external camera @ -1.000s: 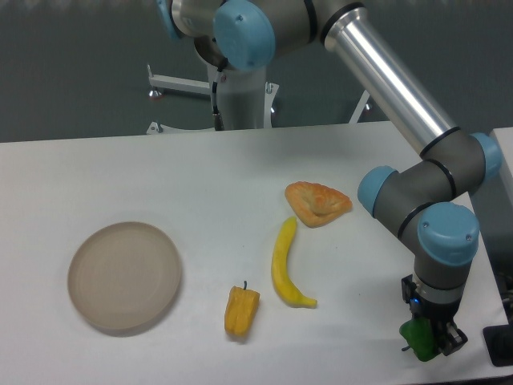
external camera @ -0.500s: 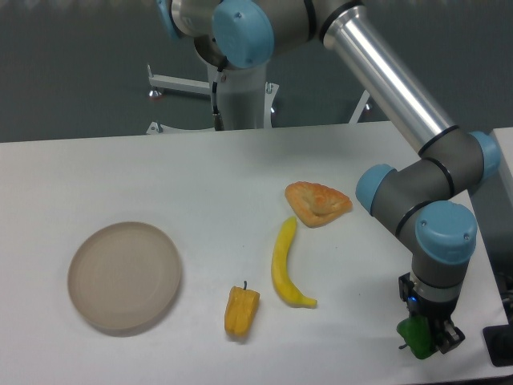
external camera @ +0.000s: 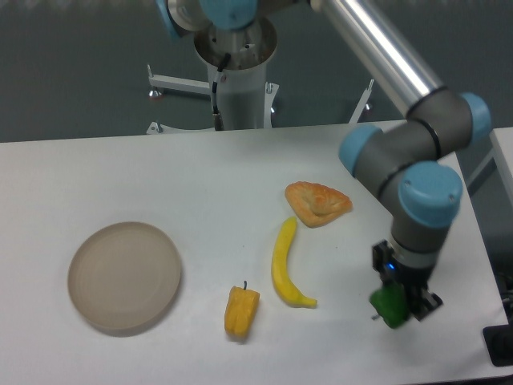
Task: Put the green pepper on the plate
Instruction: 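Carry the green pepper over the beige plate and lower it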
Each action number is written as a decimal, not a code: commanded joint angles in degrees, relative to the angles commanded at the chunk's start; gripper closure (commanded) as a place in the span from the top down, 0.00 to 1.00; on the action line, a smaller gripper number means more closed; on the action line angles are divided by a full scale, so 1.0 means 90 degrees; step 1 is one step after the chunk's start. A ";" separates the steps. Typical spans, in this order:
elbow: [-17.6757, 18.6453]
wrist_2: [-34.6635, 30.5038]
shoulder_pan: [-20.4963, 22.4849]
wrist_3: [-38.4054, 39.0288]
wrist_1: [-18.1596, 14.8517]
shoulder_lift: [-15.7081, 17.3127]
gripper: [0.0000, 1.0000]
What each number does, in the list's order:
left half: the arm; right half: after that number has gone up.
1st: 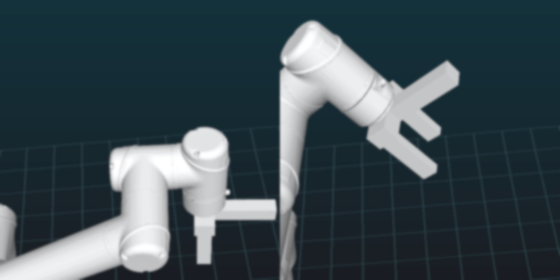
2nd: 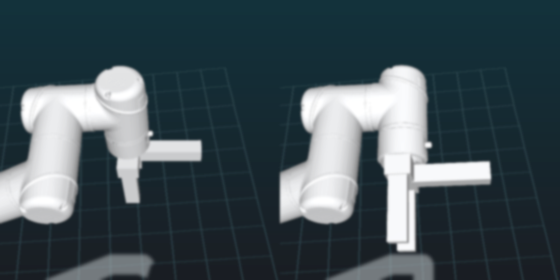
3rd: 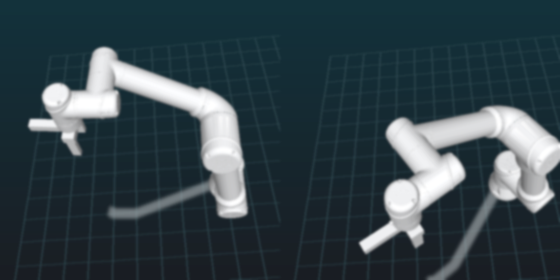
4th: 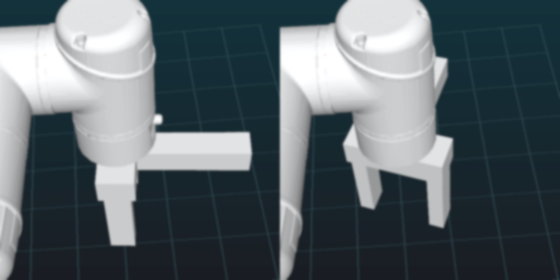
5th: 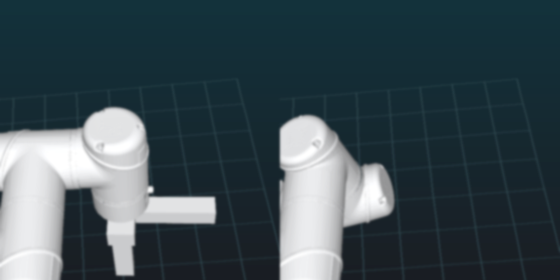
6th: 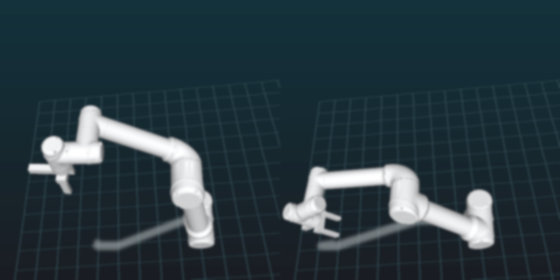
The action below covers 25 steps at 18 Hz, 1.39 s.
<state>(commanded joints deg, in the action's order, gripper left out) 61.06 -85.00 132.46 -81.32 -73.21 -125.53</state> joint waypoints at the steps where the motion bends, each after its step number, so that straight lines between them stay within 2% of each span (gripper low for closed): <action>1: 0.0283 0.0050 -0.0097 0.0273 0.0010 0.0205 0.44; 4: 0.0860 0.0069 -0.0556 0.1200 0.0020 0.0714 0.44; 6: 0.1154 0.0079 -0.0917 0.2224 0.0059 0.0929 0.44; 11: 0.1194 0.0089 -0.1962 0.4334 0.0059 0.0950 0.44; 14: 0.1340 0.0352 -0.2256 0.5360 0.0146 0.0804 0.44; 15: 0.1408 0.0440 -0.2353 0.5663 0.0359 0.0745 0.44; 18: 0.1808 0.0450 -0.2617 0.6339 0.1510 0.0579 0.44; 19: 0.1877 0.0450 -0.2666 0.6369 0.1775 0.0511 0.44; 25: 0.1956 0.0450 -0.2940 0.6301 0.1953 0.0286 0.44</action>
<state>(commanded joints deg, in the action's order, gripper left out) 78.66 -80.95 106.00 -24.61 -55.64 -122.96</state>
